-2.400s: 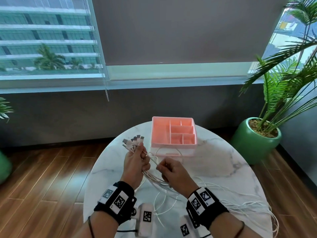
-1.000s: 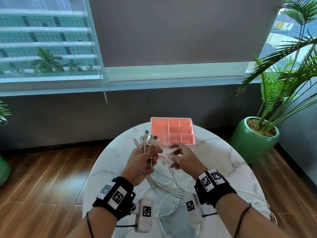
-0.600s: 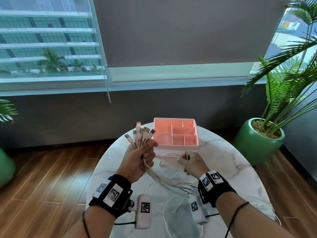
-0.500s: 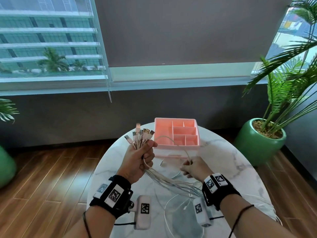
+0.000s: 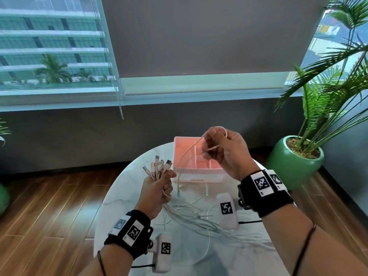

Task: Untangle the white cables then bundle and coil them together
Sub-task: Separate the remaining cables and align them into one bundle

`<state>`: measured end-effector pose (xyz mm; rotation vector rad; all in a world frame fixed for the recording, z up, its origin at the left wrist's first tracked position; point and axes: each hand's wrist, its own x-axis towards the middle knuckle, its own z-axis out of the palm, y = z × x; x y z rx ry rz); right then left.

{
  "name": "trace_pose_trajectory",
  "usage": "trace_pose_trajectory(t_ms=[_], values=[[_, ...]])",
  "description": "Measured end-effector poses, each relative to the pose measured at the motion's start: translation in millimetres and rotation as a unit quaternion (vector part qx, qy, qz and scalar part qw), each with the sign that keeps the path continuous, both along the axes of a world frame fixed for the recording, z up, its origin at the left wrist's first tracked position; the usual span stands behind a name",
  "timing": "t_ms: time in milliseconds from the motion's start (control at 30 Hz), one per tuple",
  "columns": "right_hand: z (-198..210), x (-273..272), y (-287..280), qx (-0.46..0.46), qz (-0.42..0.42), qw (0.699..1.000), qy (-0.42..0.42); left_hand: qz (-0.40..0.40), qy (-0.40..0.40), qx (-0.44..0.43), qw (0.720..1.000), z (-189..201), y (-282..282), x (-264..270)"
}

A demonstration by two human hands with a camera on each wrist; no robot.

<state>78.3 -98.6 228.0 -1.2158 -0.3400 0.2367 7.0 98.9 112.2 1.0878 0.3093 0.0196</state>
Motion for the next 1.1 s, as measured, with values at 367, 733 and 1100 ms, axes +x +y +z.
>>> trace_pose_trajectory(t_ms=[367,733,1100], values=[[-11.9,38.9,-62.9,-0.086,-0.239,0.961,-0.112,0.002,0.001,0.005,1.0,-9.7,1.9,-3.0],[-26.9,42.7,-121.2,-0.241,-0.243,0.927,-0.153,0.027,0.0,0.004,1.0,-9.8,5.4,2.7],[-129.7,19.3,-256.3,-0.677,-0.231,0.696,0.061,0.023,-0.009,-0.028,0.999,-15.0,3.9,-6.0]])
